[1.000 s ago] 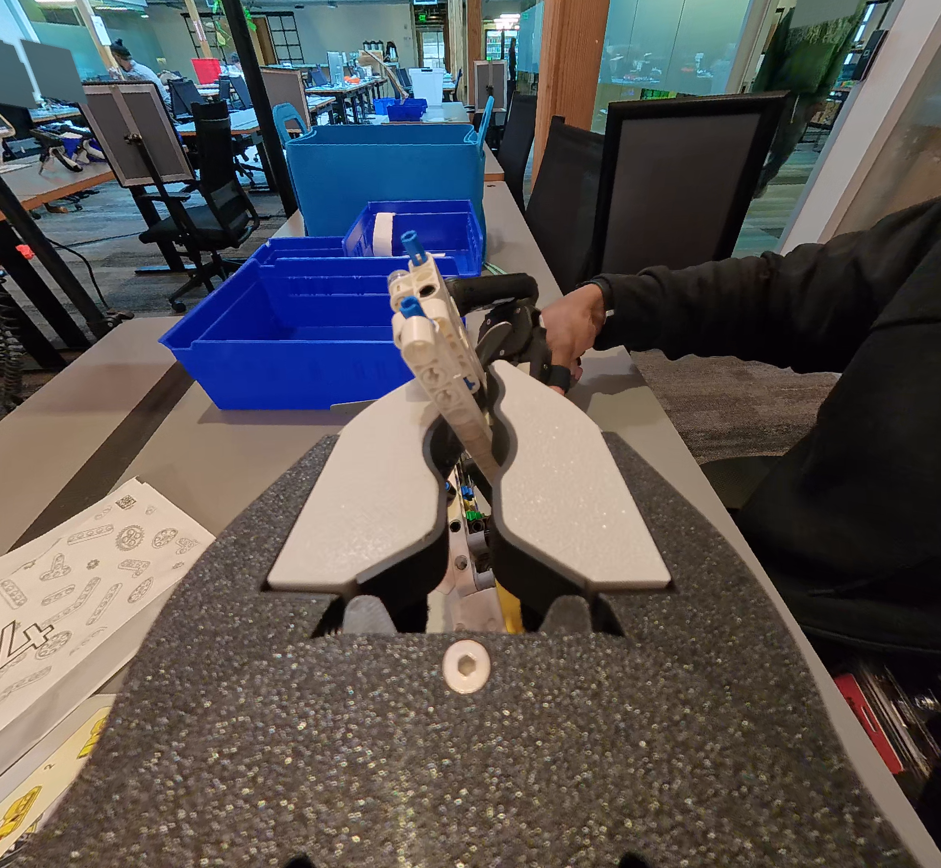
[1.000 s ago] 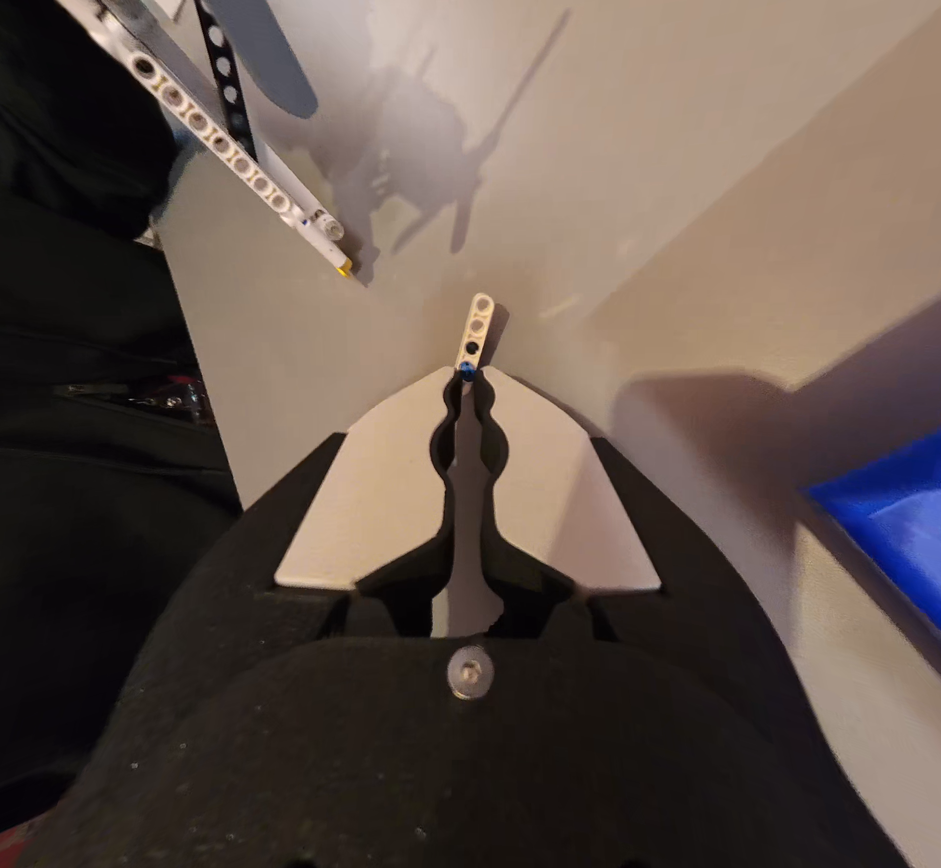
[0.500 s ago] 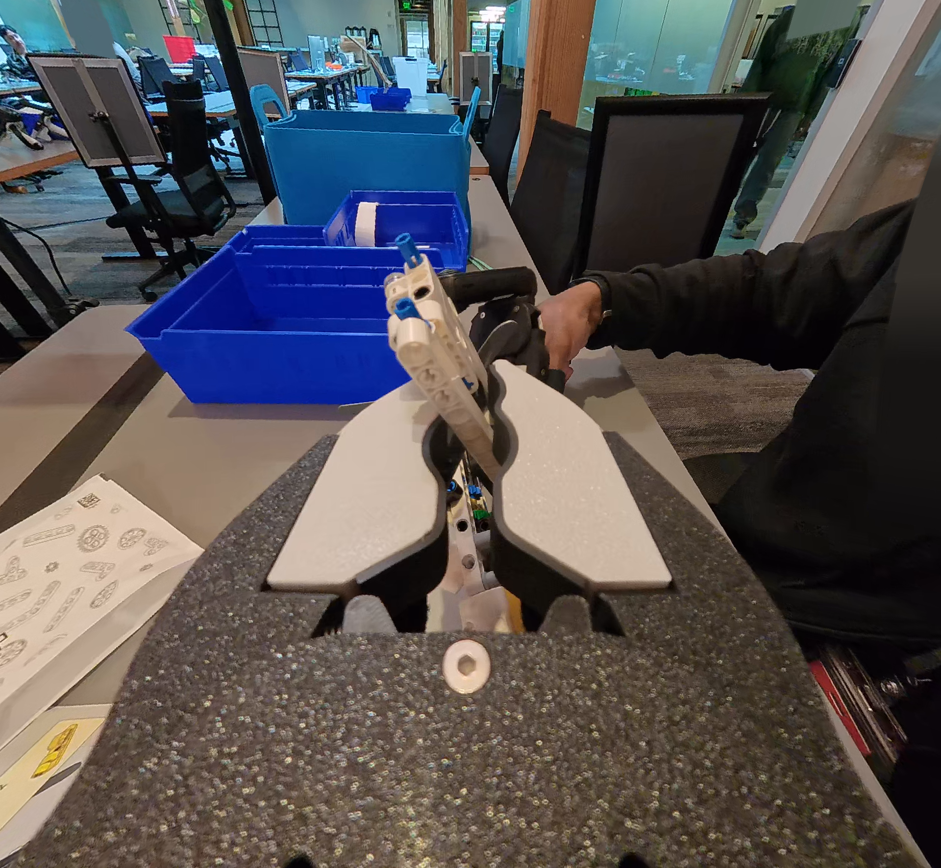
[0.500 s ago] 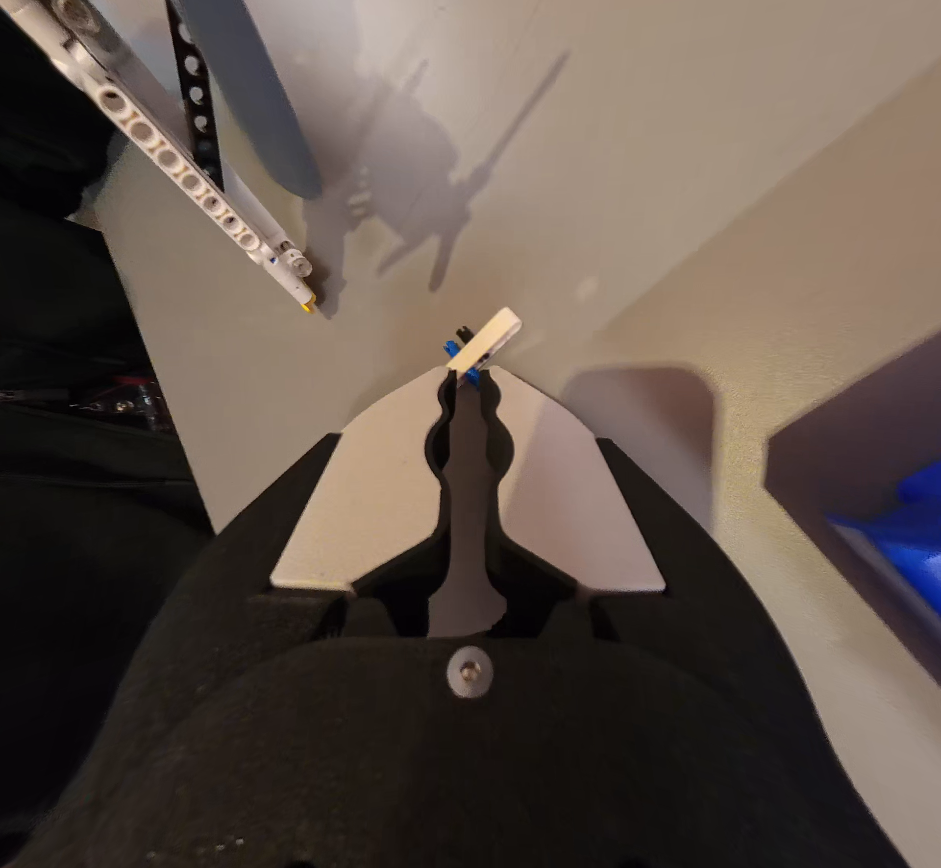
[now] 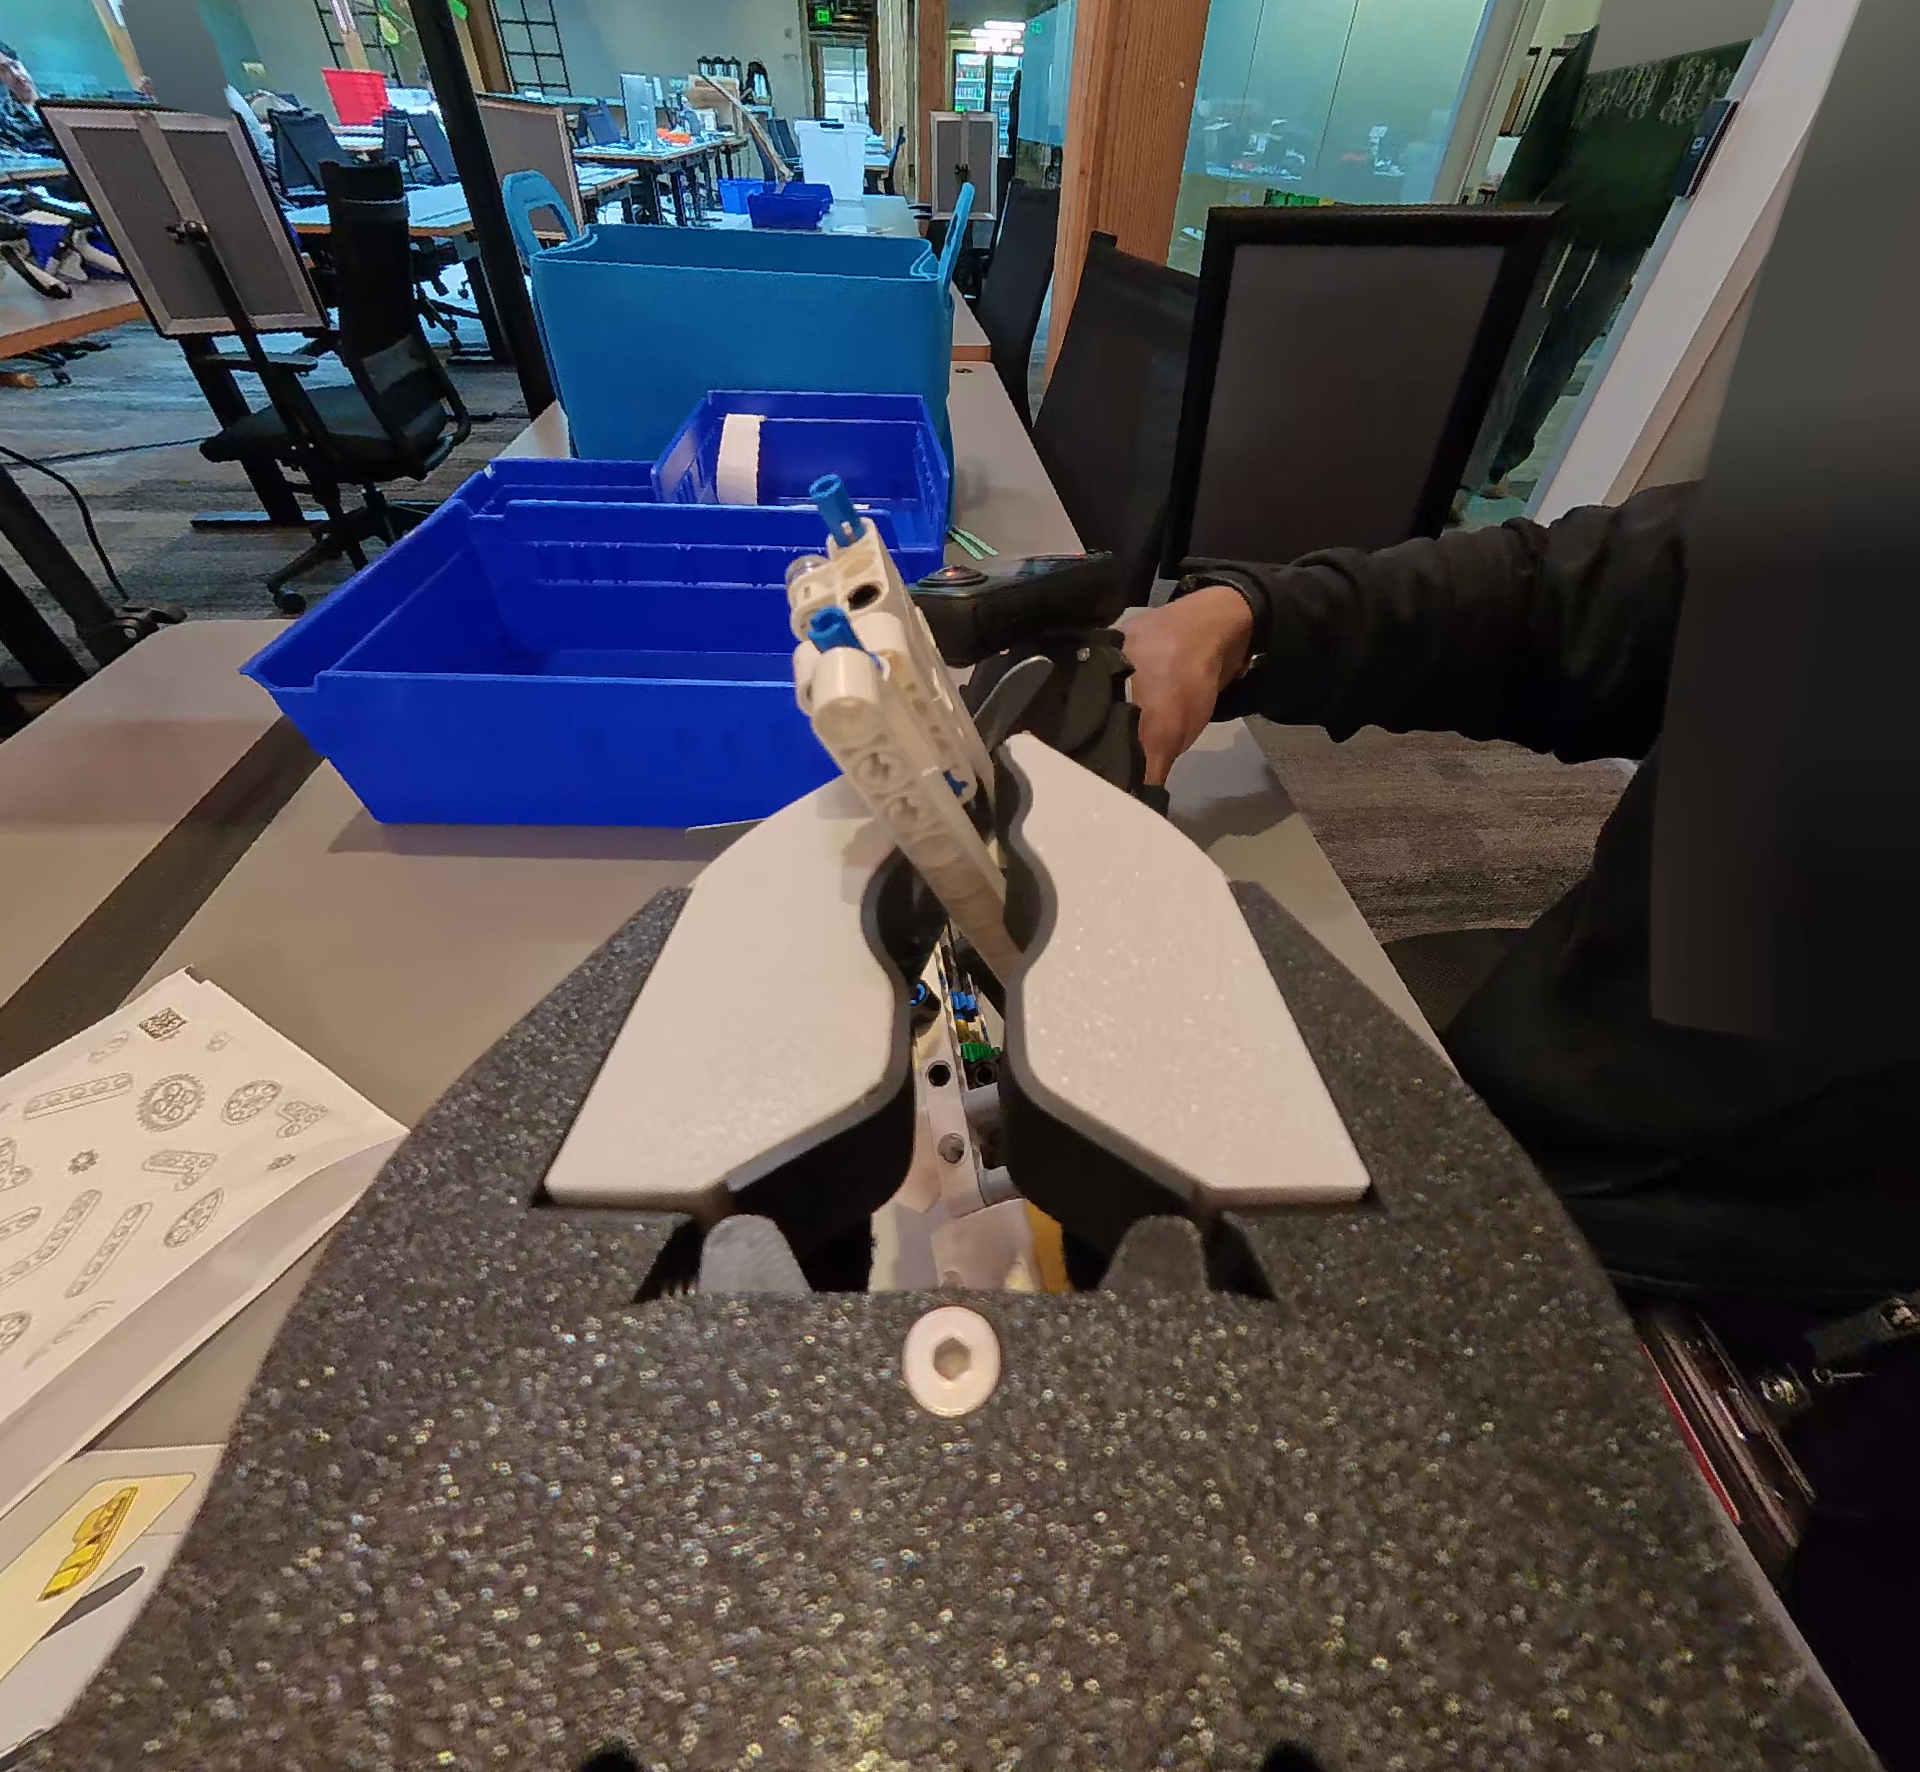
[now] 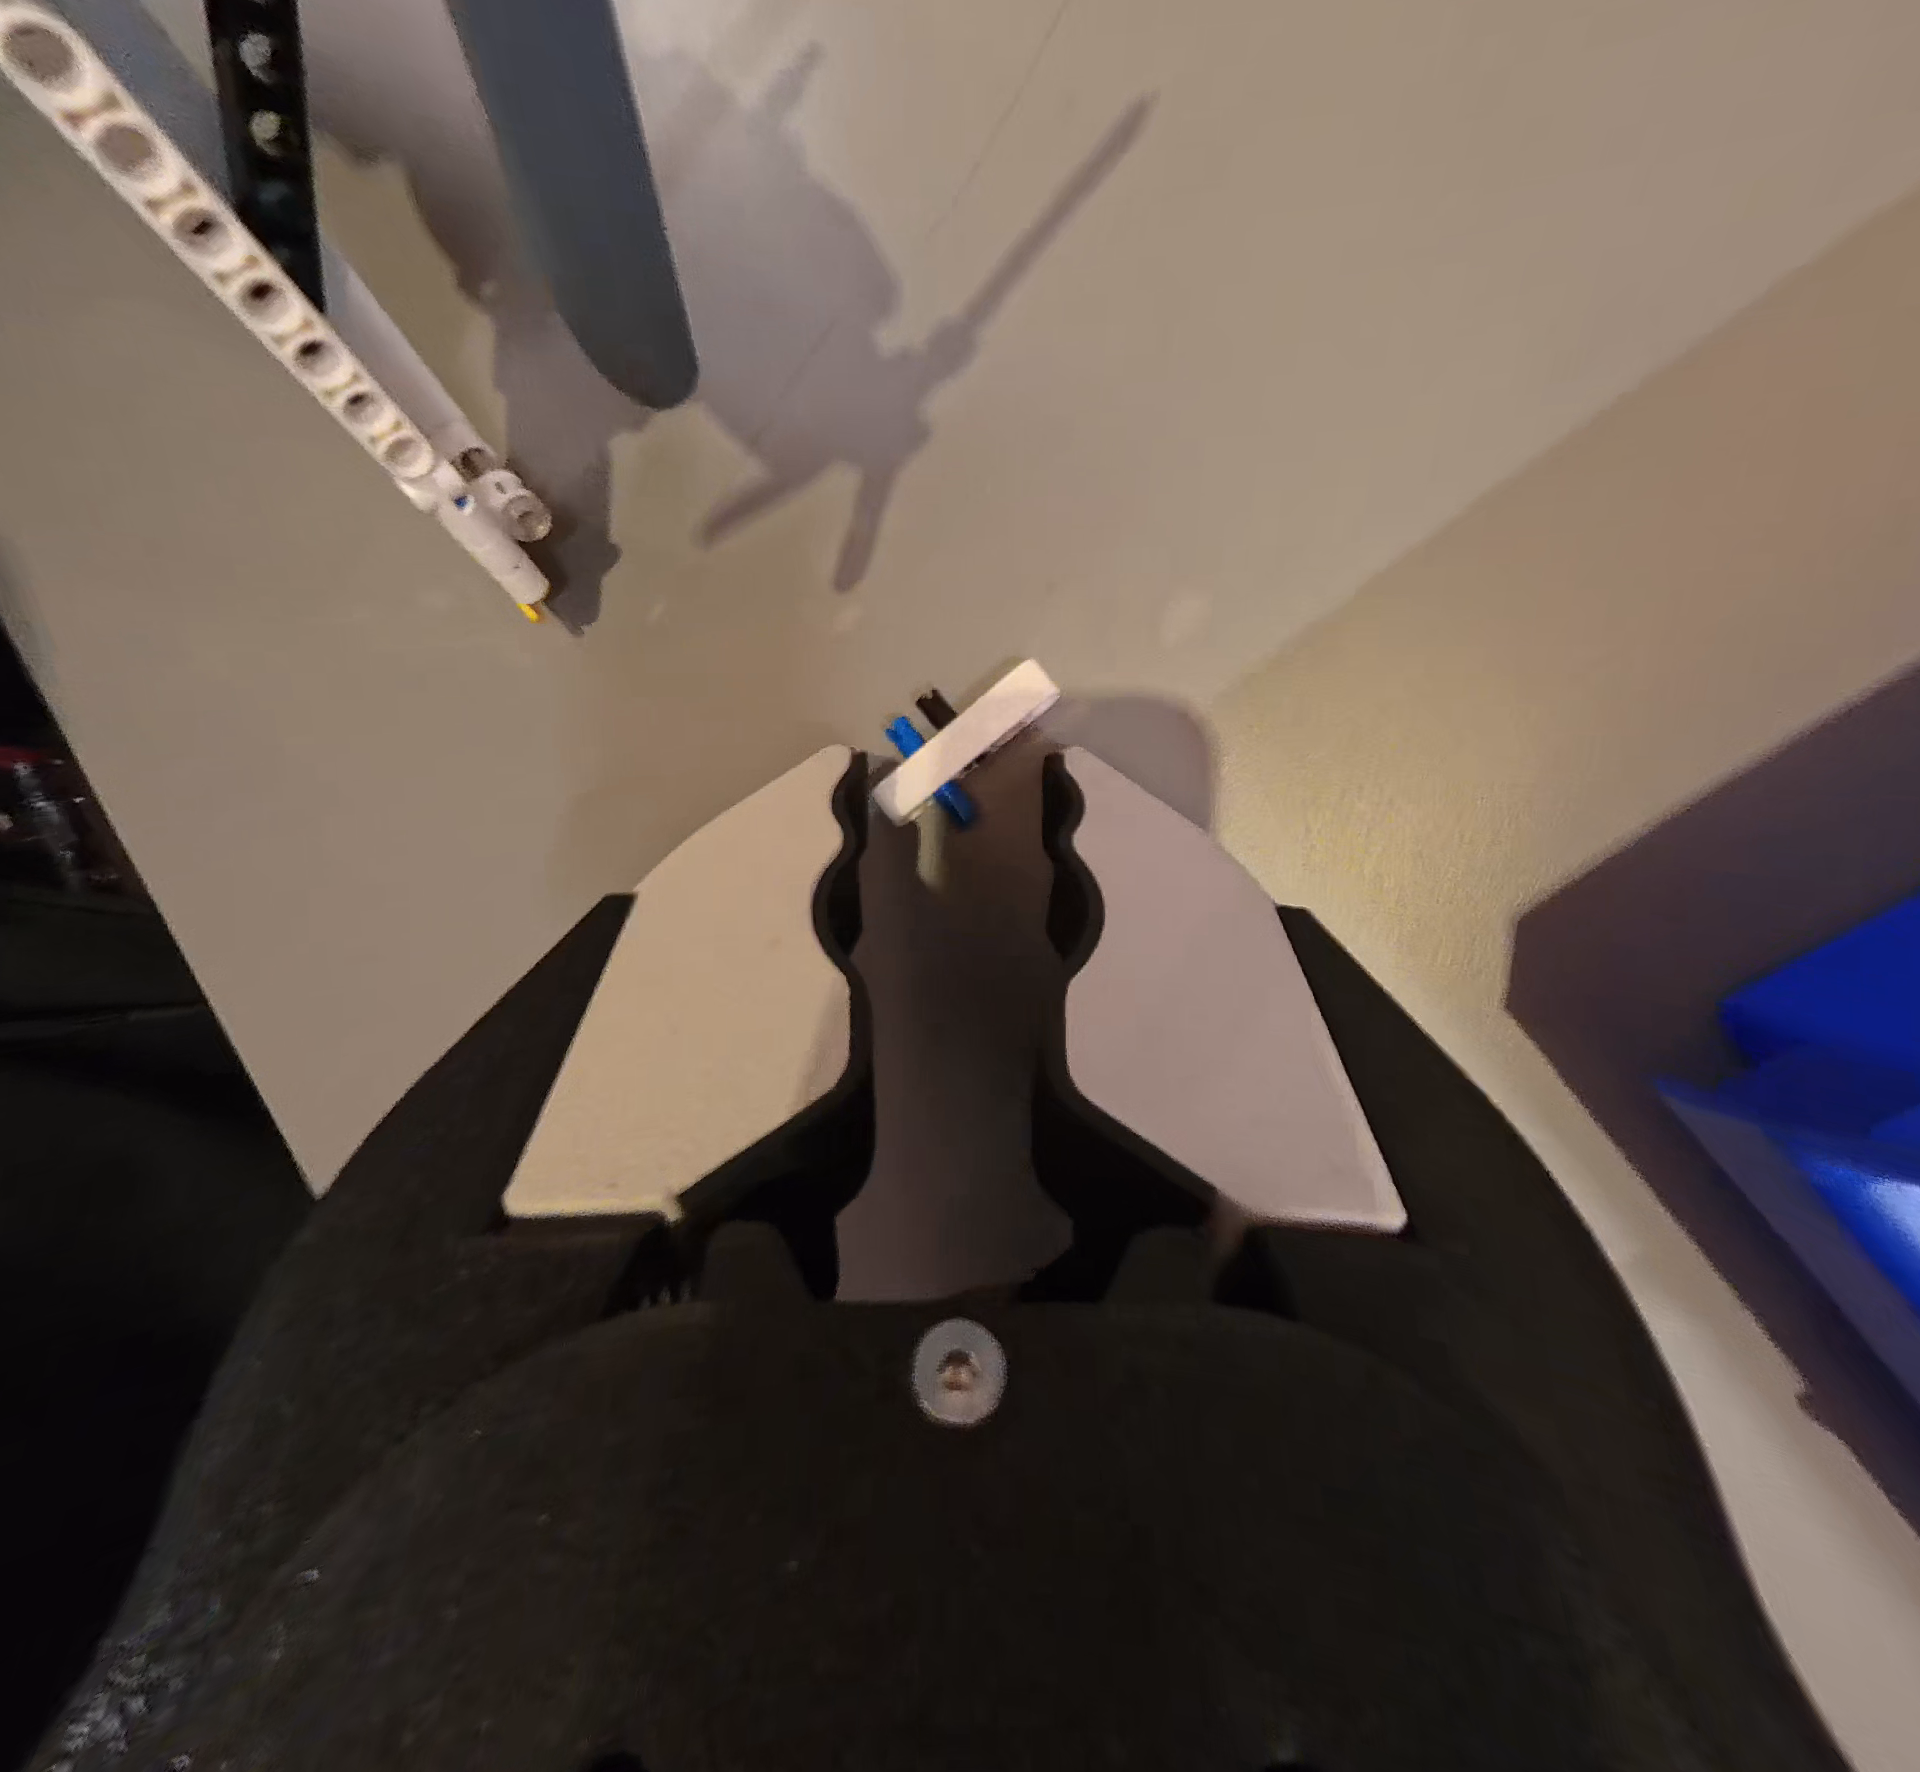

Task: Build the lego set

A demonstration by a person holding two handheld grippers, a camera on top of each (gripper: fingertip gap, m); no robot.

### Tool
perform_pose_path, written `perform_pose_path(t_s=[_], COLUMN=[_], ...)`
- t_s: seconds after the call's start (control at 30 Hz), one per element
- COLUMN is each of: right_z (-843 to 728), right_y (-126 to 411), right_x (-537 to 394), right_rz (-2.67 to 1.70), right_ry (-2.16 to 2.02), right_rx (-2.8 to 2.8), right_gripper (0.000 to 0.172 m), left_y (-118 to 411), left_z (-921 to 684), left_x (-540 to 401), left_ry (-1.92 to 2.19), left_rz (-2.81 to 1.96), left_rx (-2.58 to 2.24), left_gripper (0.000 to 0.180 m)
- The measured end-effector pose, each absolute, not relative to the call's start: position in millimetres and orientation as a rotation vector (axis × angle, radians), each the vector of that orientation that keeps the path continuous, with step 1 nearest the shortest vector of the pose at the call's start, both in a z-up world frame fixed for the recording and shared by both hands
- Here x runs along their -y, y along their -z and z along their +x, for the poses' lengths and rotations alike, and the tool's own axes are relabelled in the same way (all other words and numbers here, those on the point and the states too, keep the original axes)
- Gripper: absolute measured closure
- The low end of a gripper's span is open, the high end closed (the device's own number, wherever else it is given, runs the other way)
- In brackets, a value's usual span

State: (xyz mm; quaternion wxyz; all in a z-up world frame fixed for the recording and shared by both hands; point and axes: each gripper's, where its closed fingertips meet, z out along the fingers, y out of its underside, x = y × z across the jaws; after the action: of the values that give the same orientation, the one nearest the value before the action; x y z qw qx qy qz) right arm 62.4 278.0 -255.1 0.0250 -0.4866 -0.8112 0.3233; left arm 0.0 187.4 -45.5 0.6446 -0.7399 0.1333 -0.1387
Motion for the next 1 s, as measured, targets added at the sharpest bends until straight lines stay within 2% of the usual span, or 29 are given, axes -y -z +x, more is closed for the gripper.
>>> perform_pose_path(t_s=[0.3,0.63,0.8,1.0], right_z=[59,31,33,52], right_y=[259,231,204,238], right_x=[-270,-285,-277,-274], right_rz=[-1.236,-0.495,-0.421,-0.555], right_ry=[-0.743,-0.261,-0.36,-0.465], right_rx=[2.595,2.309,2.246,2.49], right_gripper=[0.155,0.156,0.158,0.162], left_y=[46,46,47,49], left_z=[-1,-2,-4,-8], left_x=[-188,-188,-188,-188], left_ry=[0.316,0.315,0.332,0.336], left_rz=[-1.685,-1.695,-1.692,-1.7], left_rx=[-0.302,-0.292,-0.272,-0.249], left_gripper=[0.169,0.169,0.169,0.169])
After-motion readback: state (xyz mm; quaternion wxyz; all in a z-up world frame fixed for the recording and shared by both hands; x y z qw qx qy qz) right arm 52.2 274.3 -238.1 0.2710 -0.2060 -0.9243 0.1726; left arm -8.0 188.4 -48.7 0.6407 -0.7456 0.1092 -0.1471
